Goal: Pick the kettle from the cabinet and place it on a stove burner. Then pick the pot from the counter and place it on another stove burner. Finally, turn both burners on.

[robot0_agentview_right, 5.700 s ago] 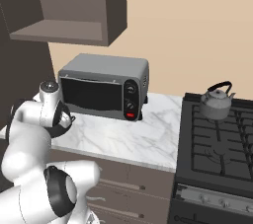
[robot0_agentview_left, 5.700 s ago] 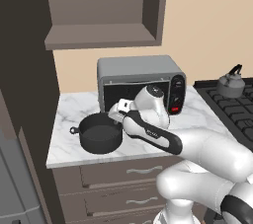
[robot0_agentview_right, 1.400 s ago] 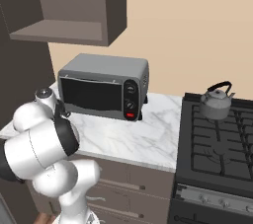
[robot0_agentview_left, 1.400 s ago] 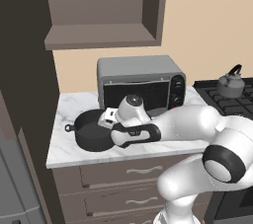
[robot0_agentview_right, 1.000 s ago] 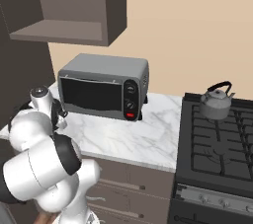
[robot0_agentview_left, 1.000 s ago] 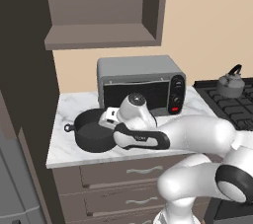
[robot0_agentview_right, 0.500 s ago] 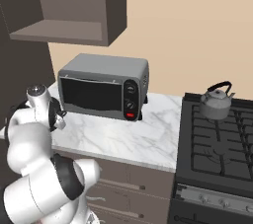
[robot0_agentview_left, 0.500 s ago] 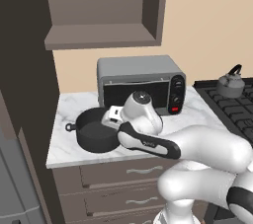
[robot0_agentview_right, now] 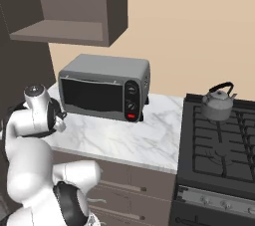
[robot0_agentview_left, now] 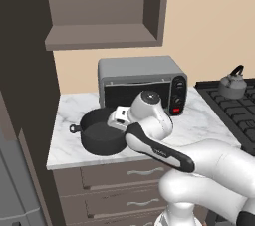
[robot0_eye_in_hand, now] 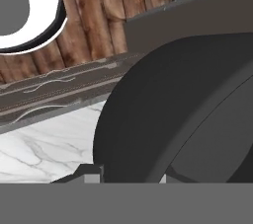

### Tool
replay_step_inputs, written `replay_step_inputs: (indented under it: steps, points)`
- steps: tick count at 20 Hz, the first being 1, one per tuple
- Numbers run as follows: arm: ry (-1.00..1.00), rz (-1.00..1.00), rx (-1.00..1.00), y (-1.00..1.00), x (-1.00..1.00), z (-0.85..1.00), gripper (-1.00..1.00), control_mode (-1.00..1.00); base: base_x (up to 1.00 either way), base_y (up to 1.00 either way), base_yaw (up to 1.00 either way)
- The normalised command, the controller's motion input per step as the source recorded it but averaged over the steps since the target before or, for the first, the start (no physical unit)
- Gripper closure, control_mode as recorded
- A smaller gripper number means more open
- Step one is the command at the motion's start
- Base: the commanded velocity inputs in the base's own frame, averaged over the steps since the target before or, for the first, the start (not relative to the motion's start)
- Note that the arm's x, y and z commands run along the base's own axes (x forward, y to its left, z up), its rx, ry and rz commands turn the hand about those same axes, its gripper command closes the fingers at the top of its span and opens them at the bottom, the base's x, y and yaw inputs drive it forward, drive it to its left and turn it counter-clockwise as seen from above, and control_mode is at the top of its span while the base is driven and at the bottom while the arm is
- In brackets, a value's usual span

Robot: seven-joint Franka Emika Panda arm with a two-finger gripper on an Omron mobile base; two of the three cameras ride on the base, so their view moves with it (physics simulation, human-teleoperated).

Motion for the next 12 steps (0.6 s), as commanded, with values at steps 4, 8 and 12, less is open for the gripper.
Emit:
replay_step_inputs:
  steps: [4, 8, 12]
  points:
    - [0.00, -0.01, 0.00, -0.18, -0.25, 0.18, 1.00, -1.00, 0.00, 0.00, 0.00]
    - [0.00, -0.01, 0.00, -0.18, -0.27, 0.20, 1.00, -1.00, 0.00, 0.00, 0.00]
    - [0.00, -0.01, 0.00, -0.20, -0.25, 0.24, 1.00, -1.00, 0.00, 0.00, 0.00]
